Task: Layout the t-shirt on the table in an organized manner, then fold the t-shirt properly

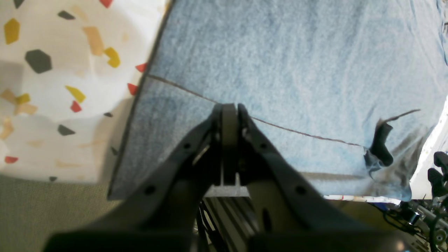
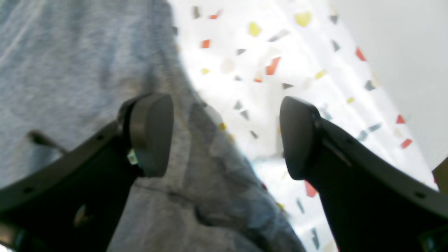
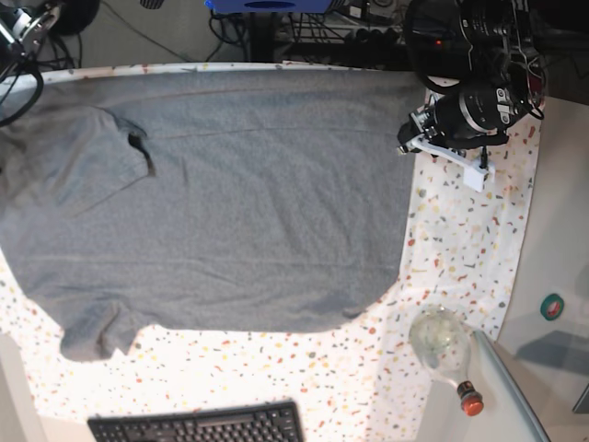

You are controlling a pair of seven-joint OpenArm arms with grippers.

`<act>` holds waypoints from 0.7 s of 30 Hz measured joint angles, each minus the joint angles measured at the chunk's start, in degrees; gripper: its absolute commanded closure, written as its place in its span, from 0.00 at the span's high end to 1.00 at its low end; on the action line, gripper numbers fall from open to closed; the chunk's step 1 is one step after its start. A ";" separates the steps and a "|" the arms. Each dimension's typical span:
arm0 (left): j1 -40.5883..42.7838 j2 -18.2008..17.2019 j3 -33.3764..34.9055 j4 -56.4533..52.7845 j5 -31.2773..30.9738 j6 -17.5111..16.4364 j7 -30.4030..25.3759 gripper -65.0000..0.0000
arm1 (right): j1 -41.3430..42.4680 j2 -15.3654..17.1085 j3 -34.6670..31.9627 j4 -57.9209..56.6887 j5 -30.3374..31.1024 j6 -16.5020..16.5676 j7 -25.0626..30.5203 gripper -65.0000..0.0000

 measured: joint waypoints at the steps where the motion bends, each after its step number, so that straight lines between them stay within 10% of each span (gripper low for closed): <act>1: -0.04 0.00 0.00 0.02 0.00 0.00 -0.11 0.00 | 0.35 0.33 0.00 -0.76 0.00 -0.02 0.31 0.69; 15: -0.52 0.00 0.09 0.02 0.00 0.00 -0.17 0.00 | 3.85 1.62 -0.02 -2.12 0.02 -0.02 1.42 0.69; 21: -0.68 0.00 -0.02 0.02 -0.02 0.00 -0.22 0.00 | 4.24 1.77 -11.93 -2.14 0.00 -0.17 5.53 0.69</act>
